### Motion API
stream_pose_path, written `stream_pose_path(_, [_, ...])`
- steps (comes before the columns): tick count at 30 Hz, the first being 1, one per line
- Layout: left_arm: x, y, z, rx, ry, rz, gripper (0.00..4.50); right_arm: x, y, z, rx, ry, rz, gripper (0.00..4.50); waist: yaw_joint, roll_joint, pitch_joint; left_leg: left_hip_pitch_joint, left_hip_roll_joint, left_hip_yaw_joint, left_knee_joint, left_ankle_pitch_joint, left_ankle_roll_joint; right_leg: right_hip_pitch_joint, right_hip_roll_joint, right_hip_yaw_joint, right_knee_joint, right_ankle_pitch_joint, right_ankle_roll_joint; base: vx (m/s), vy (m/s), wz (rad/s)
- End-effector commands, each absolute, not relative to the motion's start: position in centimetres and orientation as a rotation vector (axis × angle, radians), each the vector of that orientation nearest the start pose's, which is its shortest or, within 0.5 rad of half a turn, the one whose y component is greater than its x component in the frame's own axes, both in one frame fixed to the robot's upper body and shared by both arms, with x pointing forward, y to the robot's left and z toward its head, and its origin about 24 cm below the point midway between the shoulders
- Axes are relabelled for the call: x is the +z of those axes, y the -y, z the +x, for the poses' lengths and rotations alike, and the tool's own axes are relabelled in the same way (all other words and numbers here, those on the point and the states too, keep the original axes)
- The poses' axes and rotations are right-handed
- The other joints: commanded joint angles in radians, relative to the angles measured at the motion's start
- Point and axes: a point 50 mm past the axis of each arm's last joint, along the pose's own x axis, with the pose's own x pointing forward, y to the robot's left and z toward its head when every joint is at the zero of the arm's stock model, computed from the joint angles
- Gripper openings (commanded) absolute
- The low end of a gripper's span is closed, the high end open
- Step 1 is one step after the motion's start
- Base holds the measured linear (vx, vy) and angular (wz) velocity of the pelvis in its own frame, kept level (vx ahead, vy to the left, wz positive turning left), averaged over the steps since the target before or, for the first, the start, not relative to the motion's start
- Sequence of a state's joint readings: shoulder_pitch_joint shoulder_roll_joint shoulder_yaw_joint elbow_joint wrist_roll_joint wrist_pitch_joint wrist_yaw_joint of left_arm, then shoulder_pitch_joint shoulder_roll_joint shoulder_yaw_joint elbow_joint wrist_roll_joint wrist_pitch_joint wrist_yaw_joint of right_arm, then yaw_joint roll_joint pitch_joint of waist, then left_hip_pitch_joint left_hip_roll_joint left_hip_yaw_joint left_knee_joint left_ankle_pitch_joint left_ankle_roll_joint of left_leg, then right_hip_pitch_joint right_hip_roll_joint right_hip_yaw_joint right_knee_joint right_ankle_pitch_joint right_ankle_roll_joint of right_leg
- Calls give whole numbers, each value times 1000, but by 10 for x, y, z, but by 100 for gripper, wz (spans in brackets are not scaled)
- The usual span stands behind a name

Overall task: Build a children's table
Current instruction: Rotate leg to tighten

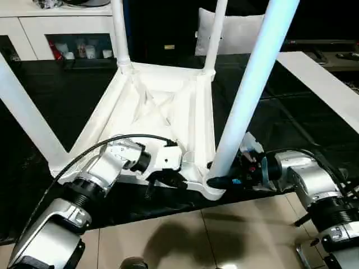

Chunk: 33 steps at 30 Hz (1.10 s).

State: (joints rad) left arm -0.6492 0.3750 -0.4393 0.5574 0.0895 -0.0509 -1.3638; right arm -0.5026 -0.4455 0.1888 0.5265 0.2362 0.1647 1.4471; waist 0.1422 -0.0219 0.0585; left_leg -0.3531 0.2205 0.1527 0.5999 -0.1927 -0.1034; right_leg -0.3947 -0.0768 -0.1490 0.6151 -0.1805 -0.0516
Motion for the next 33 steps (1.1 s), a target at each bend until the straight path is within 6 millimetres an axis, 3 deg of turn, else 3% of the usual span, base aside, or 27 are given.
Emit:
stream_pose_path(1, [60, -98, 302, -1720, -432, 680, 0, 60, 166, 295, 1487, -395, -52, 226, -10, 9, -79, 3, 25, 7, -62, -126, 64, 63, -77, 71, -80, -217, -145, 0, 0, 0])
stream_pose_path(6, [63, -98, 308, -1625, -463, 619, 0, 60, 154, 295, 1447, -378, 68, 209, -11, 10, -78, 2, 26, 7, -64, -122, 62, 64, -78, 72, -79, -219, -144, 0, 0, 0])
stream_pose_path(9, [67, -90, 317, -1478, -449, 538, 0, 52, 134, 304, 1275, -393, 80, 209, -19, 6, -71, 2, 21, 8, -67, -153, 44, 63, -77, 68, -90, -315, -115, 0, 0, 0])
stream_pose_path(10, [68, -88, 318, -1453, -445, 522, 0, 50, 130, 306, 1229, -398, 73, 209, -25, 9, -64, 9, 16, 8, -68, -190, 27, 56, -78, 62, -106, -413, -88, 0, 0, 0])
stream_pose_path(11, [69, -85, 319, -1426, -438, 499, 0, 47, 125, 312, 1152, -404, 79, 209, -36, 10, -62, 17, 9, 9, -64, -231, 14, 53, -81, 54, -121, -509, -60, -53, -8, -3])
stream_pose_path(12, [70, -82, 322, -1394, -422, 482, 0, 45, 120, 317, 1078, -408, 100, 209, -43, 12, -63, 14, 8, 6, -64, -233, 6, 56, -82, 51, -123, -528, -50, 0, 0, 0])
stream_pose_path(14, [77, -74, 330, -1301, -367, 440, 0, 43, 107, 332, 878, -398, 116, 208, -82, 16, -63, -5, 4, -7, -65, -269, -17, 69, -80, 28, -131, -576, 1, -23, 8, -10])
stream_pose_path(16, [81, -71, 334, -1258, -346, 438, 0, 43, 103, 338, 790, -402, 131, 208, -102, 21, -66, -3, 5, -13, -63, -298, -15, 69, -81, 21, -140, -574, 14, -43, 32, -22])
stream_pose_path(18, [86, -67, 339, -1218, -322, 425, 0, 42, 98, 345, 690, -413, 183, 208, -119, 27, -77, -11, 13, -18, -67, -259, 13, 80, -85, 25, -131, -435, -27, 0, 0, 0])
stream_pose_path(20, [92, -61, 343, -1175, -286, 416, 0, 43, 86, 349, 645, -390, 238, 208, -130, 26, -74, 3, 8, -10, -64, -262, 26, 63, -81, 26, -137, -428, -62, 0, 0, 0])
stream_pose_path(22, [94, -58, 345, -1160, -273, 417, 0, 45, 80, 351, 635, -377, 257, 262, -129, 25, -77, 3, 9, -7, -64, -245, 31, 62, -83, 32, -133, -405, -81, 0, 0, 0])
stream_pose_path(23, [94, -57, 346, -1147, -272, 422, 0, 46, 76, 351, 636, -365, 265, 276, -126, 25, -81, -3, 15, -7, -66, -203, 44, 66, -82, 40, -120, -332, -104, 0, 0, 0])
stream_pose_path(25, [91, -60, 348, -1125, -269, 474, 0, 50, 71, 350, 670, -329, 258, 298, -121, 25, -85, -4, 16, -4, -65, -168, 55, 66, -82, 44, -111, -274, -123, 0, 0, 0])
stream_pose_path(27, [89, -73, 352, -1097, -269, 550, 0, 52, 75, 345, 721, -280, 234, 320, -110, 23, -94, -15, 19, -3, -60, -50, 86, 71, -79, 52, -81, -97, -164, 0, 0, 0])
stream_pose_path(29, [88, -79, 353, -1094, -263, 576, 0, 51, 80, 340, 740, -269, 214, 331, -95, 23, -94, -11, 20, 1, -59, -19, 114, 68, -79, 56, -73, -27, -184, 0, 0, 0])
stream_pose_path(33, [89, -94, 353, -1098, -247, 620, 0, 46, 98, 325, 800, -239, 166, 370, -75, 28, -91, -4, 25, 5, -61, -33, 116, 64, -81, 60, -74, -34, -184, 0, 0, 0])
